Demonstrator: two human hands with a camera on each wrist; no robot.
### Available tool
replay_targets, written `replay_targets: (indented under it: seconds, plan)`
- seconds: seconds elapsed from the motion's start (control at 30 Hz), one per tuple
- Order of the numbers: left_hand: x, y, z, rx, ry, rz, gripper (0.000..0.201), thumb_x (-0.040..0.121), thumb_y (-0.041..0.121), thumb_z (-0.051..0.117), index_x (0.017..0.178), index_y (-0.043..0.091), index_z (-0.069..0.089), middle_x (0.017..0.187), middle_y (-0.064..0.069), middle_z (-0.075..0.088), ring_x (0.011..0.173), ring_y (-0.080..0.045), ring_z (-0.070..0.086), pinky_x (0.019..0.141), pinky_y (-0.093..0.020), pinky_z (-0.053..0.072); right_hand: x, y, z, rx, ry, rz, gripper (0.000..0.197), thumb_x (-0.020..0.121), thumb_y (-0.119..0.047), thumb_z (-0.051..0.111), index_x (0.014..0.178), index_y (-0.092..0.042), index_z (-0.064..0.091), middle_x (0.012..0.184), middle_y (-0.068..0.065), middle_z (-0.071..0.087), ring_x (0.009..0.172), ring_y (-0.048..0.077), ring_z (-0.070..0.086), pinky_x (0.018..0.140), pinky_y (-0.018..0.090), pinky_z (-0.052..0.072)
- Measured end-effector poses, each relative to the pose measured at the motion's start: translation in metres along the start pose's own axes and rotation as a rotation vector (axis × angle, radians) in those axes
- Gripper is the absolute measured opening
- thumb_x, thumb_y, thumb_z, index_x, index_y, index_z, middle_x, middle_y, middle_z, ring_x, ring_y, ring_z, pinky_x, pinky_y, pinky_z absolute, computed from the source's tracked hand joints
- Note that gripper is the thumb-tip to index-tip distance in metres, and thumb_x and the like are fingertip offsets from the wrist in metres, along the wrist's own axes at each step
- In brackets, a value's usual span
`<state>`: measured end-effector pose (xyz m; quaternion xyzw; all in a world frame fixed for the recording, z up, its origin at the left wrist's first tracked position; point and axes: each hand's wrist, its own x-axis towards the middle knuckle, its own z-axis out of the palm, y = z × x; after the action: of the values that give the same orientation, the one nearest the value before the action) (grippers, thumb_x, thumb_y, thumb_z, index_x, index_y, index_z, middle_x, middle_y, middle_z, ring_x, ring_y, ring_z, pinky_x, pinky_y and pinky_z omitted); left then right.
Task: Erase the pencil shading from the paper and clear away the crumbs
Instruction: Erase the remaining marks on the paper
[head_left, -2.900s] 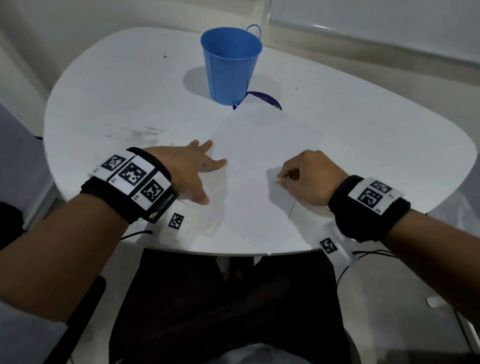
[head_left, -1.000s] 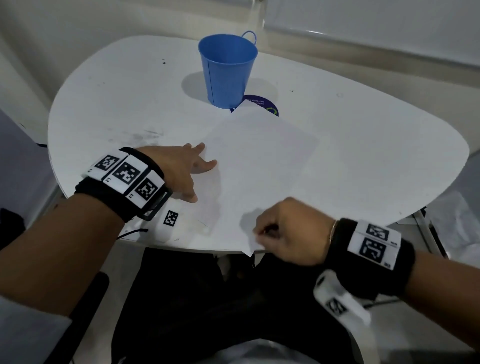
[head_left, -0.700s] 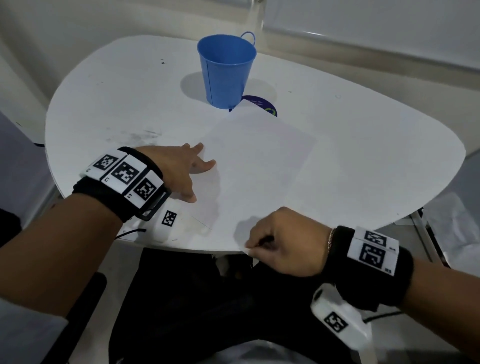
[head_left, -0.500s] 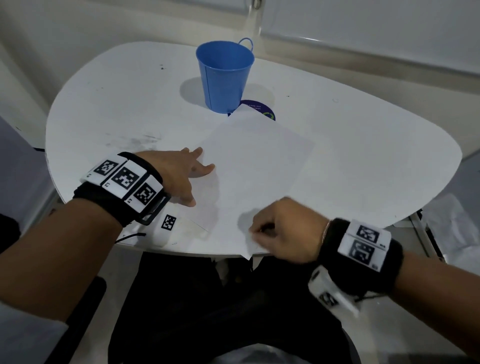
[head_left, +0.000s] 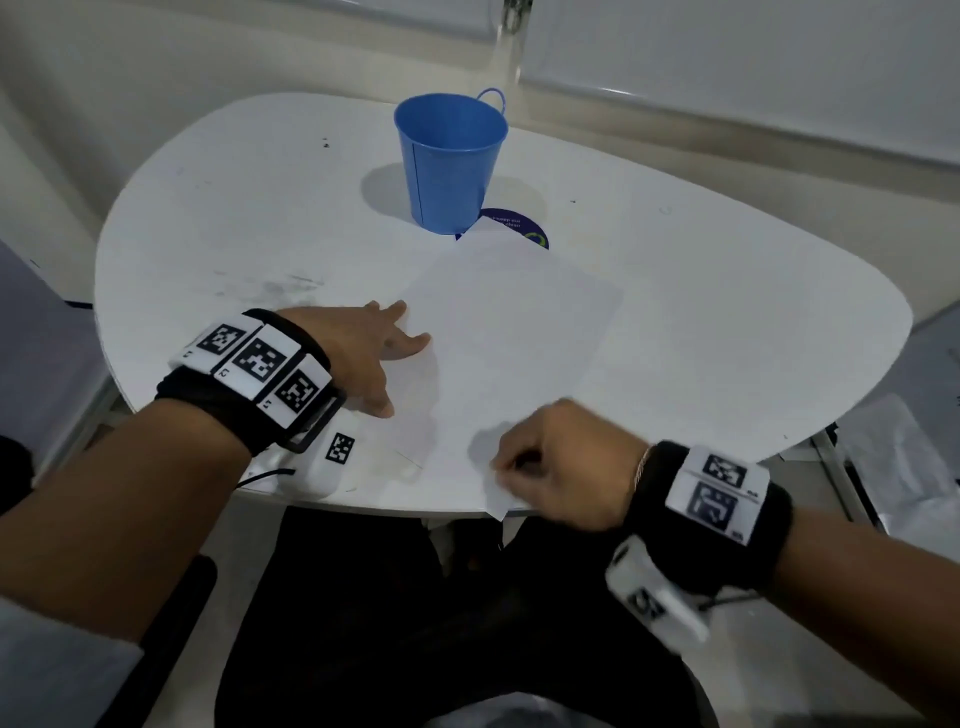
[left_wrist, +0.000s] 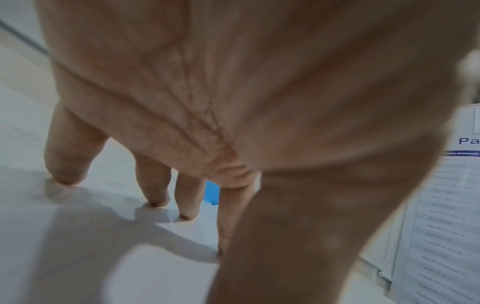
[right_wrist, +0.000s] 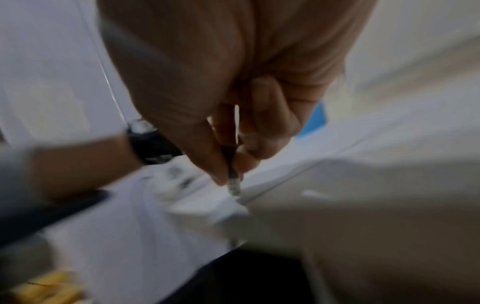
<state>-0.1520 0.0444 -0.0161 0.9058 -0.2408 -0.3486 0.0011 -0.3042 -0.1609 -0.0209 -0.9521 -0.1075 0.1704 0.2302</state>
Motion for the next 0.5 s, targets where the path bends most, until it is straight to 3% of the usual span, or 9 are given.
replay_targets:
  seconds: [0.07, 0.1, 0.17, 0.23, 0.33, 0.37, 0.5]
  plan:
    - [0.000, 0.000, 0.000, -0.010, 0.004, -0.002, 0.095, 0.089, 0.024, 0.075, 0.158, 0.044, 0.013, 0.166, 0.015, -0.018, 0.153, -0.007, -0.014, 0.124, -0.037, 0.013, -0.006, -0.014, 0.005, 0.016, -0.115, -0.083, 0.012, 0.087, -0.022, 0.064, 0.087, -0.020, 0.076, 0.083, -0.008, 0.073, 0.075, 0.006, 0.064, 0.075, 0.021, 0.051]
    - [-0.001, 0.000, -0.001, -0.016, 0.006, -0.002, 0.095, 0.089, 0.024, 0.075, 0.158, 0.044, 0.013, 0.166, 0.015, -0.018, 0.153, -0.007, -0.014, 0.123, -0.036, 0.013, 0.002, -0.008, 0.001, 0.012, -0.078, -0.040, 0.013, 0.087, -0.020, 0.063, 0.086, -0.019, 0.076, 0.081, -0.008, 0.073, 0.075, 0.008, 0.064, 0.074, 0.021, 0.050]
    - [-0.001, 0.001, -0.001, -0.027, 0.010, -0.003, 0.095, 0.089, 0.023, 0.075, 0.158, 0.045, 0.014, 0.166, 0.016, -0.017, 0.153, -0.006, -0.014, 0.122, -0.035, 0.015, 0.024, 0.010, -0.017, -0.001, 0.132, 0.127, 0.015, 0.086, -0.016, 0.061, 0.078, -0.017, 0.073, 0.072, -0.008, 0.067, 0.071, 0.013, 0.061, 0.070, 0.024, 0.048]
    - [-0.002, 0.002, 0.000, -0.038, 0.016, -0.003, 0.095, 0.088, 0.023, 0.076, 0.158, 0.046, 0.016, 0.166, 0.016, -0.017, 0.153, -0.005, -0.014, 0.121, -0.034, 0.015, 0.033, 0.010, -0.017, -0.010, 0.186, 0.153, 0.017, 0.085, -0.015, 0.059, 0.073, -0.018, 0.070, 0.068, -0.007, 0.064, 0.070, 0.016, 0.060, 0.068, 0.025, 0.047]
    - [-0.004, 0.002, 0.000, -0.066, 0.013, -0.003, 0.094, 0.088, 0.022, 0.076, 0.158, 0.046, 0.017, 0.166, 0.018, -0.016, 0.153, -0.005, -0.013, 0.120, -0.033, 0.018, 0.021, -0.026, 0.006, -0.008, -0.072, -0.052, 0.013, 0.085, -0.019, 0.063, 0.084, -0.018, 0.076, 0.079, -0.006, 0.073, 0.075, 0.011, 0.065, 0.071, 0.022, 0.050]
    - [-0.005, 0.002, -0.001, -0.065, 0.013, -0.001, 0.094, 0.089, 0.023, 0.076, 0.158, 0.046, 0.017, 0.165, 0.018, -0.016, 0.153, -0.005, -0.012, 0.120, -0.033, 0.018, 0.021, -0.026, 0.005, 0.009, -0.106, -0.056, 0.012, 0.086, -0.021, 0.065, 0.087, -0.019, 0.077, 0.082, -0.007, 0.074, 0.077, 0.008, 0.065, 0.073, 0.021, 0.050]
    - [-0.005, 0.003, -0.002, -0.006, 0.000, -0.005, 0.094, 0.090, 0.026, 0.074, 0.158, 0.046, 0.012, 0.166, 0.016, -0.018, 0.153, -0.006, -0.014, 0.124, -0.038, 0.013, 0.042, 0.000, -0.013, 0.060, 0.108, 0.095, 0.013, 0.087, -0.018, 0.065, 0.084, -0.017, 0.077, 0.072, -0.012, 0.068, 0.064, 0.001, 0.057, 0.068, 0.021, 0.045]
